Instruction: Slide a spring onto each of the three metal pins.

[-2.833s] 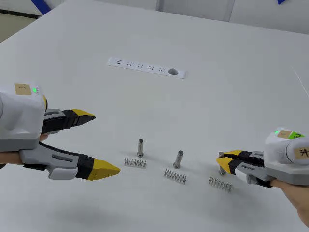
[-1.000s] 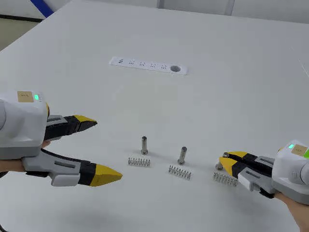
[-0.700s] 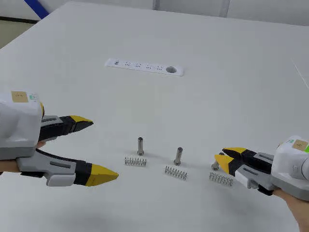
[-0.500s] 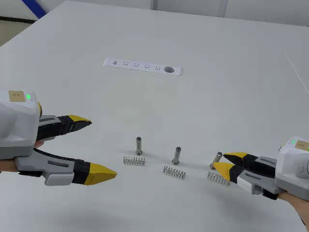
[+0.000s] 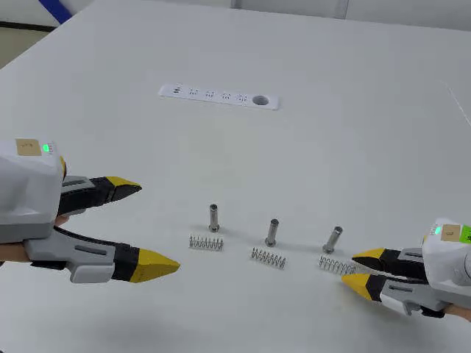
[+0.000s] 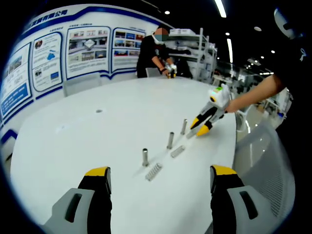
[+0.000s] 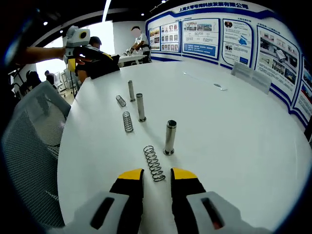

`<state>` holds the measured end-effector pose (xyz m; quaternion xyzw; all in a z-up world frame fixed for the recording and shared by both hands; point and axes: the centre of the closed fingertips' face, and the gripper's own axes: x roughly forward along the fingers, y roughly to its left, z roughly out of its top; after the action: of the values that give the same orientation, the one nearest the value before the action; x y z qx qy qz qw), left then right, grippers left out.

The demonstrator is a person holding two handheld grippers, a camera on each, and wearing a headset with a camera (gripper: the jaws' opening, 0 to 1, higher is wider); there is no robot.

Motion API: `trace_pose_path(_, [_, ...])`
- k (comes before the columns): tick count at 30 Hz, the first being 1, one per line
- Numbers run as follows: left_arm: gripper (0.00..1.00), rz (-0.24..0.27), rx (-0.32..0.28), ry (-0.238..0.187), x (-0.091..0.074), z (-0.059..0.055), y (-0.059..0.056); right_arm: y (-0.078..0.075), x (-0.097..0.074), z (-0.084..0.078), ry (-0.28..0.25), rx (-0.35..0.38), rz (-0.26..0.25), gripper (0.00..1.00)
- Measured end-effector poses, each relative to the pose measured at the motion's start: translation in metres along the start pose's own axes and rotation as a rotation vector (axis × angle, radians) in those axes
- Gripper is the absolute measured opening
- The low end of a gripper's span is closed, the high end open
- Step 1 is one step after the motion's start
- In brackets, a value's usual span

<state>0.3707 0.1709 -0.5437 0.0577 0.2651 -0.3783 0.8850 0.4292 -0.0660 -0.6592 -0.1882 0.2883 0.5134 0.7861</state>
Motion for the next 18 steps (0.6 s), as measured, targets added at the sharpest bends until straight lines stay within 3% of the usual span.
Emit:
trace_pose_path(3, [0.85,0.006,-0.002,0.001,-0.0012,0.0014,0.0021,0.0006,0.0049,-0.0017,0.005,0.003,0.015,0.21])
trace_pose_path(4, [0.85,0.007,-0.001,0.002,-0.0014,0.0014,0.0025,0.0012,0.0059,0.0005,-0.014,0.031,0.015,0.2])
trace_pose_path(10, [0.85,0.01,-0.003,0.018,-0.002,-0.0009,0.0031,0.0033,0.0063,0.001,-0.073,0.018,0.041,0.12])
trace_pose_path(18, [0.85,0.004,-0.012,0.03,0.0034,0.0,0.0015,0.0028,0.005,0.002,-0.141,0.014,0.039,0.11])
